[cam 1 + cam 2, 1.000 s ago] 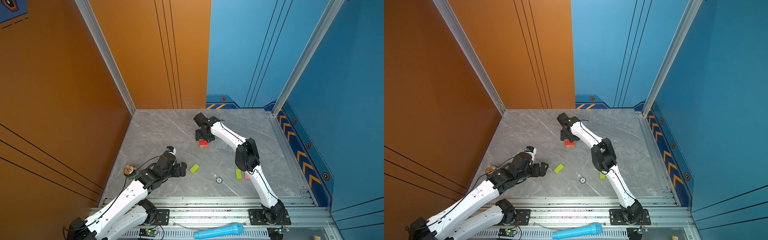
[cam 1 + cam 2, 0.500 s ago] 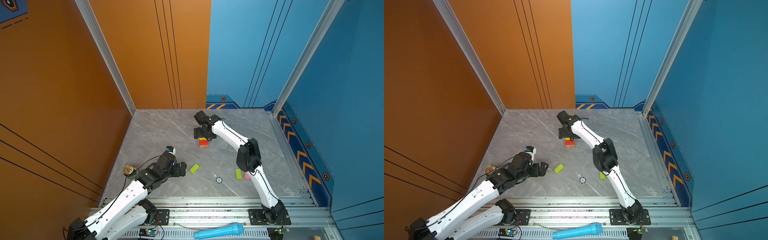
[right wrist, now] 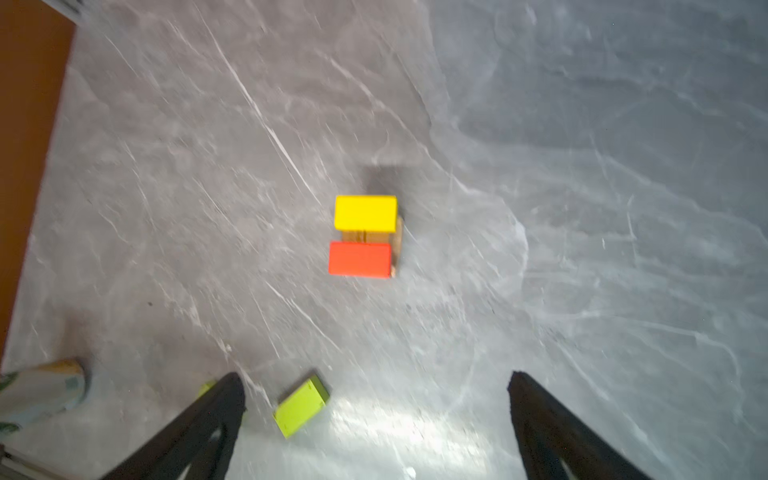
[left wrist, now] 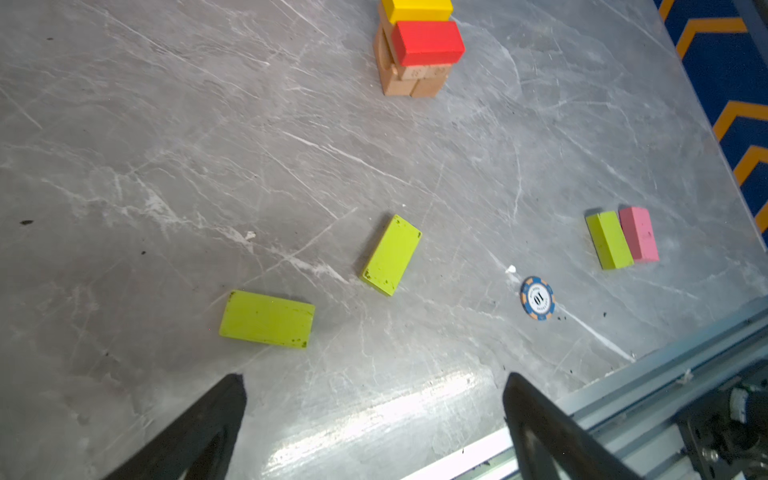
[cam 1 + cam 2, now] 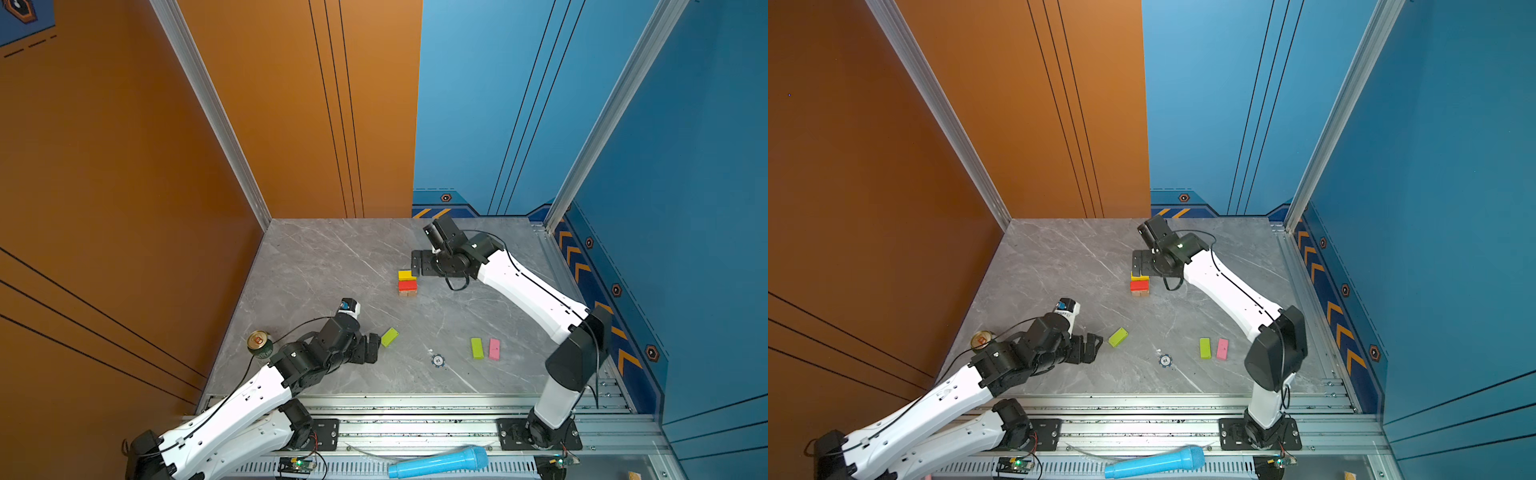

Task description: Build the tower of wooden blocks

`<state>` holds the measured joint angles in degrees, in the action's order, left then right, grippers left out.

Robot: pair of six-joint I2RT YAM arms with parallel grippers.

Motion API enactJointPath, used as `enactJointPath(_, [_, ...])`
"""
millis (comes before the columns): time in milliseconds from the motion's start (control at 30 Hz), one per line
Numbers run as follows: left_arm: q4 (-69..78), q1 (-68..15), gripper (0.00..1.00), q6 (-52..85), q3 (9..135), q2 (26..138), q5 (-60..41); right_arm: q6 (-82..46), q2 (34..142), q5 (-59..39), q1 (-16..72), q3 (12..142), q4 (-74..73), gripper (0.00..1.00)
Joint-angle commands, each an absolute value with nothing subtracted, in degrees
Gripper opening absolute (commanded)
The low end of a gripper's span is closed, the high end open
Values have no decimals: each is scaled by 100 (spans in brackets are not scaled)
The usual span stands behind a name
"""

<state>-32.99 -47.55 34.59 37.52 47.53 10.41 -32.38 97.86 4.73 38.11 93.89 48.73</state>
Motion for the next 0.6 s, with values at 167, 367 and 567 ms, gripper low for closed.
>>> enactJointPath(167, [-3673,-5431,98,3502,3969,5162,1552,-3314,7901,425,3892,6938,4230,100])
enactJointPath(367, [-3634,-5454,98,3215,4041,5693,1652,-3370,6518,333,3881,5697,4197,100])
enactJointPath(567, [-3074,-5344,98,2814,4082,6450,1319,-3268,5744,133,3842,5254,4451,100])
